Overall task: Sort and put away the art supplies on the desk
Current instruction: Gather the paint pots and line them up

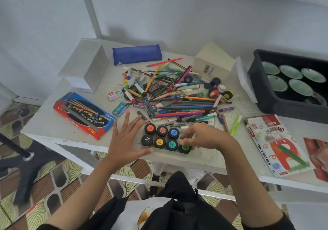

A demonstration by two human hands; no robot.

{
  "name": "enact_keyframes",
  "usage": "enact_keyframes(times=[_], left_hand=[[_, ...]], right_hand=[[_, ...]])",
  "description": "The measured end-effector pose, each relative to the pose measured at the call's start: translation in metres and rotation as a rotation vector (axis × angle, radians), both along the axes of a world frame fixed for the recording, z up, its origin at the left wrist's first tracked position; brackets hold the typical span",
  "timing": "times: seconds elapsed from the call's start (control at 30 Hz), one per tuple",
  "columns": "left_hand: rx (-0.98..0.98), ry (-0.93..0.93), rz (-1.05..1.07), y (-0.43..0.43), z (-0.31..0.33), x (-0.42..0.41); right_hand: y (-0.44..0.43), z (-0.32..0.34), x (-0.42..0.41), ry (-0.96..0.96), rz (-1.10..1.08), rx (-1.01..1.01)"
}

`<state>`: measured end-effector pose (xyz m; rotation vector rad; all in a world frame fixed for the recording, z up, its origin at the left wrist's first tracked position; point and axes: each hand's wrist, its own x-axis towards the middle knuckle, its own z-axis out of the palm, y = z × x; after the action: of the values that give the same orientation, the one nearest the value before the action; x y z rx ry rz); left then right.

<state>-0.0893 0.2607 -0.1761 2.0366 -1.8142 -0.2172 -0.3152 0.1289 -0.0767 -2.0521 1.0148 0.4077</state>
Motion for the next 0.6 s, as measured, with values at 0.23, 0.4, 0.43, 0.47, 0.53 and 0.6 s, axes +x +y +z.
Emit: enact_keyframes(times=[0.23, 0.4, 0.43, 0.47, 0.53, 0.6], left_hand=[[0.01, 0.002, -0.005, 0.0, 0.002, -0.001], [0.011, 0.02, -0.005, 0.0, 0.002, -0.001], [0.013, 0.018, -0.006, 0.0, 0.002, -0.001], [0.018, 0.015, -0.008, 0.0, 0.002, -0.001], [0.03, -0.001, -0.015, 0.0, 0.002, -0.001], [0.036, -0.003, -0.019, 0.0, 0.001, 0.0]], right_hand=[[-0.012, 0.014, -0.004, -0.02, -0.007, -0.047], [-0.056, 0.026, -0.007, -0.094, -0.156, -0.34], [-0.069, 0.024, -0.007, -0.102, -0.229, -0.401], [-0.082, 0.02, -0.008, -0.102, -0.302, -0.458], [-0.108, 0.007, -0.008, -0.042, -0.382, -0.557], [-0.128, -0.009, -0.008, 0.032, -0.41, -0.628]])
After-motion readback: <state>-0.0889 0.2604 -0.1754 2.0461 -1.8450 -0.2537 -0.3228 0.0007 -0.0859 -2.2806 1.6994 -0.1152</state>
